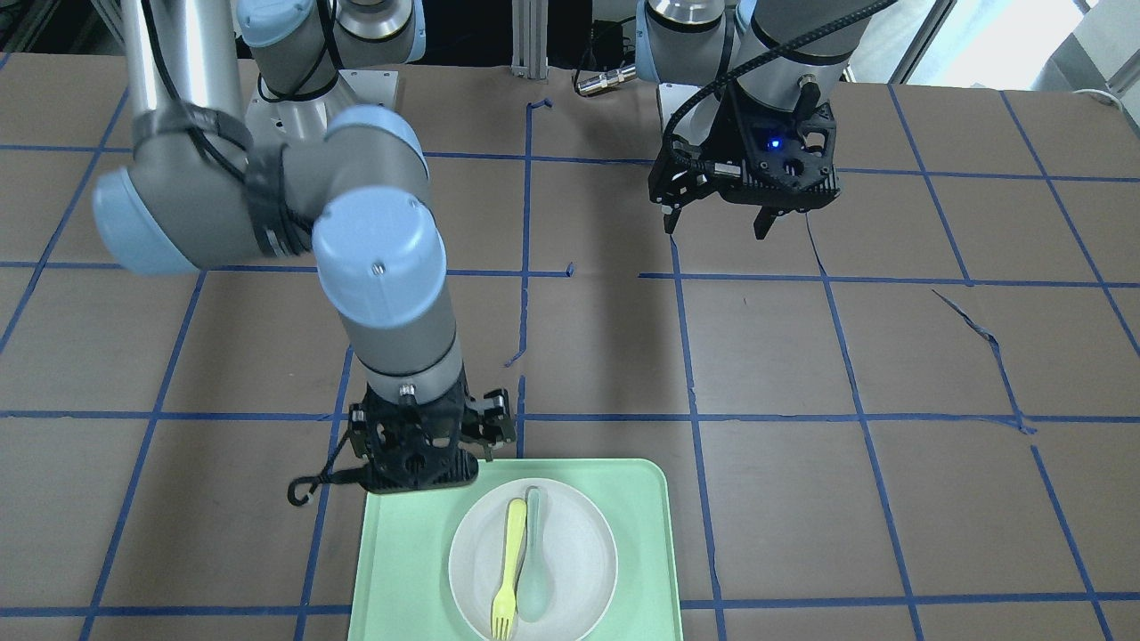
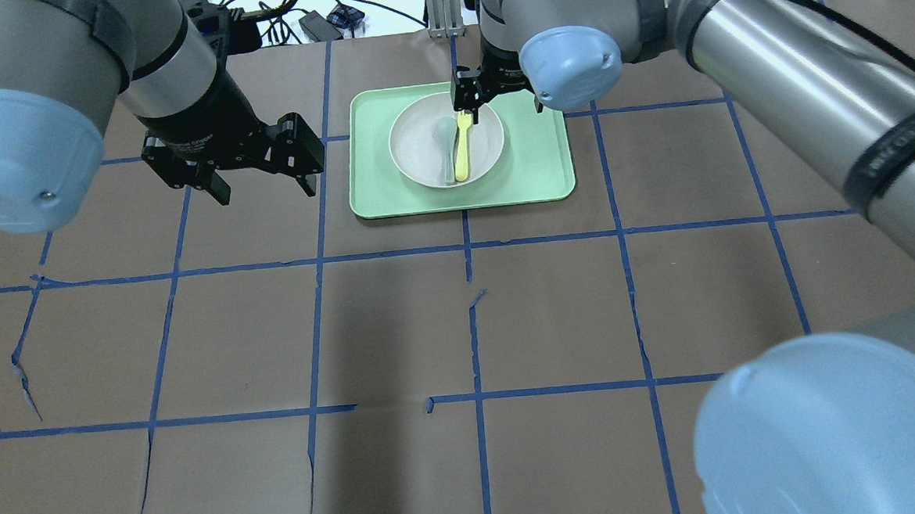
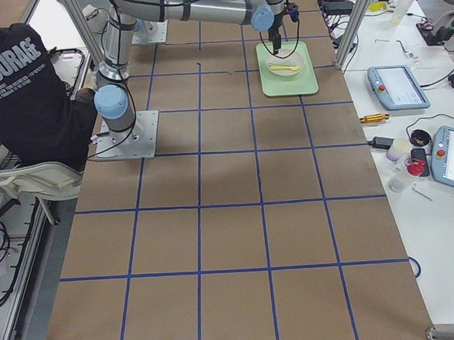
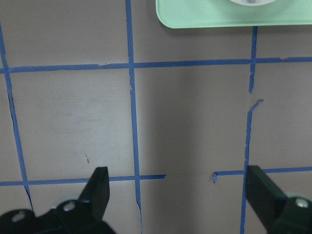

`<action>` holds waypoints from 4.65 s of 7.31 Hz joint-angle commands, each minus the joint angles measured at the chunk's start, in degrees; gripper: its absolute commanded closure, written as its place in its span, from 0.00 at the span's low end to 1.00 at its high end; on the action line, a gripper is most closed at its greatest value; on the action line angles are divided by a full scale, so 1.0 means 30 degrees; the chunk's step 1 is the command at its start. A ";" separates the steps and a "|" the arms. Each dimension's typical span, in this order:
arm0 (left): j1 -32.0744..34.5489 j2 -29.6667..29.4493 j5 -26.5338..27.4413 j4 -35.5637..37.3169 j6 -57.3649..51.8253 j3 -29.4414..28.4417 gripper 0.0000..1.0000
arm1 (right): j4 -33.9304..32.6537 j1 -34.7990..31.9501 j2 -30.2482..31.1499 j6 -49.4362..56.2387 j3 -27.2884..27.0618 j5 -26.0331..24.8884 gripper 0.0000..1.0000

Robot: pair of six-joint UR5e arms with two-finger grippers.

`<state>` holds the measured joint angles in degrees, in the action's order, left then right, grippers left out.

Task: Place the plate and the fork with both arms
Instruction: 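Lower the right gripper over the yellow fork on the plate, then close the right gripper on the yellow fork's handle and lift, then move the fork with the right gripper beside the plate on the tray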

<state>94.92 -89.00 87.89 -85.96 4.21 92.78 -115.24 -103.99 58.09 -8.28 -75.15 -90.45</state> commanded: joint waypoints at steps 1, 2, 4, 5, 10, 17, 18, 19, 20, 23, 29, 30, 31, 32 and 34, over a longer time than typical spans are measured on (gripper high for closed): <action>0.0000 -0.0039 0.0000 0.0235 0.0004 0.0041 0.00 | -0.2738 -0.0111 -0.1725 -0.1128 -0.0717 0.0060 0.03; 0.0000 -0.0010 0.0000 0.0265 0.0004 0.0013 0.00 | -0.6810 -0.0111 -0.1755 -0.1863 -0.2354 0.0235 0.03; 0.0000 -0.0009 0.0000 0.0323 -0.0025 0.0070 0.00 | -0.7818 -0.0111 -0.2655 -0.1579 -0.1881 0.0266 0.04; 0.0000 -0.0068 0.0000 0.0411 -0.0025 0.0071 0.00 | -0.7383 -0.0140 -0.3737 -0.1519 -0.0480 0.0266 0.04; 0.0000 -0.0098 0.0000 0.0588 -0.0025 0.0071 0.00 | -0.4830 -0.0315 -0.3952 -0.1284 0.0266 0.0997 0.41; 0.0000 -0.0127 0.0000 0.0588 -0.0025 0.0100 0.00 | -0.4976 -0.0550 -0.4626 -0.1226 0.0237 0.1116 0.52; 0.0000 -0.0127 0.0000 0.0588 -0.0025 0.0100 0.00 | -0.4976 -0.0550 -0.4655 -0.1226 0.0208 0.1087 0.66; 0.0000 -0.0156 0.0000 0.0588 -0.0025 0.0100 0.00 | -0.4976 -0.0550 -0.4627 -0.1255 0.0237 0.1115 0.76; 0.0000 -0.0156 0.0000 0.0588 -0.0025 0.0129 0.00 | -0.4976 -0.0550 -0.4626 -0.1255 0.0237 0.1116 0.76; 0.0000 -0.0156 0.0000 0.0588 -0.0025 0.0100 0.00 | -0.4801 -0.0550 -0.3899 -0.1052 0.0324 0.1087 0.79; 0.0000 -0.0244 -0.0029 0.0851 0.0004 0.0276 0.00 | -0.3452 0.2086 -0.2370 0.2963 -0.0550 0.0560 0.78; 0.0029 -0.0244 -0.0029 0.0880 0.0004 0.0247 0.00 | -0.3482 0.2087 -0.2603 0.2471 -0.0815 0.0646 0.77; 0.0000 -0.0244 -0.0029 0.0852 0.0004 0.0276 0.00 | -0.3511 0.2058 -0.2808 0.1886 -0.0963 0.0879 0.77; 0.0029 -0.0244 -0.0029 0.0851 0.0004 0.0276 0.00 | -0.3511 0.1999 -0.3129 0.1851 -0.1167 0.0881 0.77; 0.0029 -0.0244 -0.0029 0.0851 0.0004 0.0305 0.00 | -0.3511 0.1999 -0.3133 0.1909 -0.1432 0.0881 0.53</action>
<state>95.00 -89.74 87.80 -83.41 4.22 93.66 -125.73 -97.96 48.78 -2.50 -78.94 -87.84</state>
